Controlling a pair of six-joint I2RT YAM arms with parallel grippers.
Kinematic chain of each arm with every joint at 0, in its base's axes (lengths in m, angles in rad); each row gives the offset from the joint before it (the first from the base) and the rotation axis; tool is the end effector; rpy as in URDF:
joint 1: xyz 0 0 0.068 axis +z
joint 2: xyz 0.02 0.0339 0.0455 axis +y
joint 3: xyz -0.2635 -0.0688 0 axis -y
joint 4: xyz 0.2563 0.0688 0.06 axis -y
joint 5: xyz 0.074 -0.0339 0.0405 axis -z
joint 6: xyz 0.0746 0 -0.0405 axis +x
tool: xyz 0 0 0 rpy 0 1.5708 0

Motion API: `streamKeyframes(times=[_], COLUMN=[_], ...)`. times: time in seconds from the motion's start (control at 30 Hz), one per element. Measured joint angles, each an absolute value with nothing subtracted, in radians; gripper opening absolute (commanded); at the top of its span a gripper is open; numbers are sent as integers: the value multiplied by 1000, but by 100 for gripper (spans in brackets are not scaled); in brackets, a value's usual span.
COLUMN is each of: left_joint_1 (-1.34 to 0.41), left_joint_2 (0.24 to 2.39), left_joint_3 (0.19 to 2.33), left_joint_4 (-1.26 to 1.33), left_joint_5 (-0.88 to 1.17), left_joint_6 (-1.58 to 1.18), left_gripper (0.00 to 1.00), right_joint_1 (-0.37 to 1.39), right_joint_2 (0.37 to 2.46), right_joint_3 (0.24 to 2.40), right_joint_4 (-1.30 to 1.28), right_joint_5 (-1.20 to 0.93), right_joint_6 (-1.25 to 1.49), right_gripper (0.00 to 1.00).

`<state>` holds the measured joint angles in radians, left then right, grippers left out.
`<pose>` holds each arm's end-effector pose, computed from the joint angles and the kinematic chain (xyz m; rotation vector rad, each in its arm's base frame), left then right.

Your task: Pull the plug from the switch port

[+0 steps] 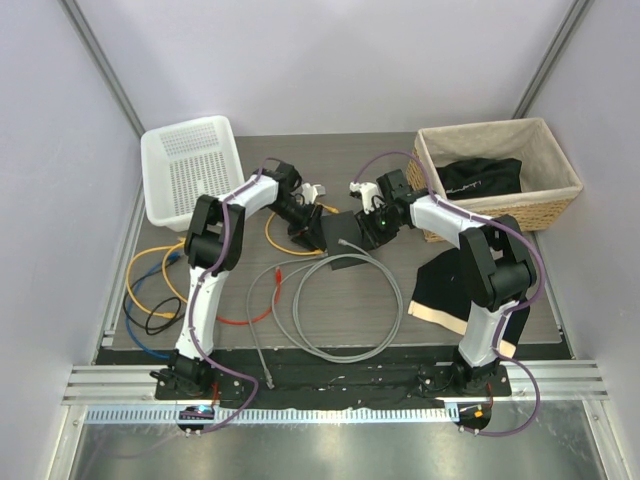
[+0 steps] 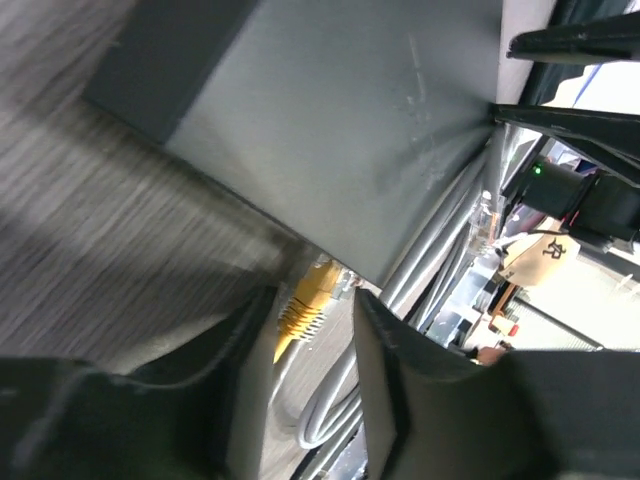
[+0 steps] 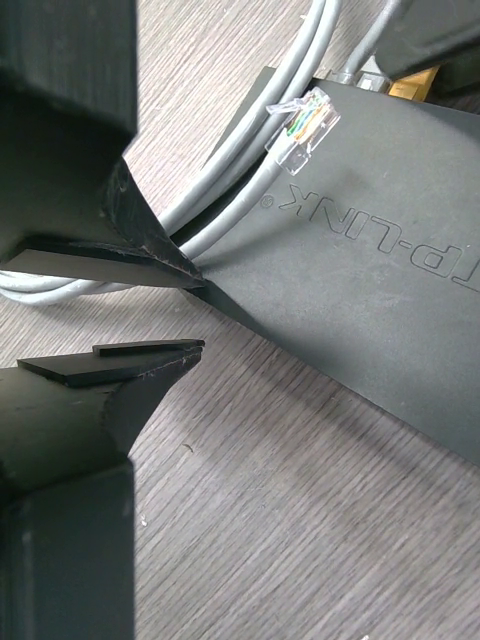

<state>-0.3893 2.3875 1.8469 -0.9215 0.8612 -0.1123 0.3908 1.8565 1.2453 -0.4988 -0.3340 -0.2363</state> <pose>0.4189 -0.2330 0.0916 -0.4484 -2.7180 1.2626 0.3631 0.1761 0.1390 -0.9227 2.5039 0.4964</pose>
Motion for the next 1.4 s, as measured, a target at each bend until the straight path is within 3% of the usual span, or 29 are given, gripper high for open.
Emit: streamKeyframes(times=[0.33, 0.4, 0.5, 0.7, 1.07, 1.4], left_joint_1=[-407, -415, -416, -405, -395, -400], left_joint_2=[2391, 2391, 2391, 2371, 2412, 2365], left_joint_3=[1843, 1843, 1844, 1822, 1850, 1741], left_joint_4=[-915, -912, -913, -886, -881, -735], left_joint_5=[832, 832, 834, 869, 947, 971], left_joint_6=[-137, -138, -131, -160, -198, -200], left_gripper=[0, 0, 43, 58, 52, 47], right_joint_1=[406, 410, 410, 411, 410, 400], right_joint_2=[1861, 1863, 1865, 1871, 1922, 1938], right_joint_3=[1253, 1259, 1263, 1274, 1351, 1364], right_joint_4=[-509, -517, -523, -536, -611, -622], right_joint_5=[-333, -327, -323, -319, -318, -344], right_joint_6=[-231, -230, -229, -229, -194, -176], right_gripper=[35, 35, 35, 34, 37, 37])
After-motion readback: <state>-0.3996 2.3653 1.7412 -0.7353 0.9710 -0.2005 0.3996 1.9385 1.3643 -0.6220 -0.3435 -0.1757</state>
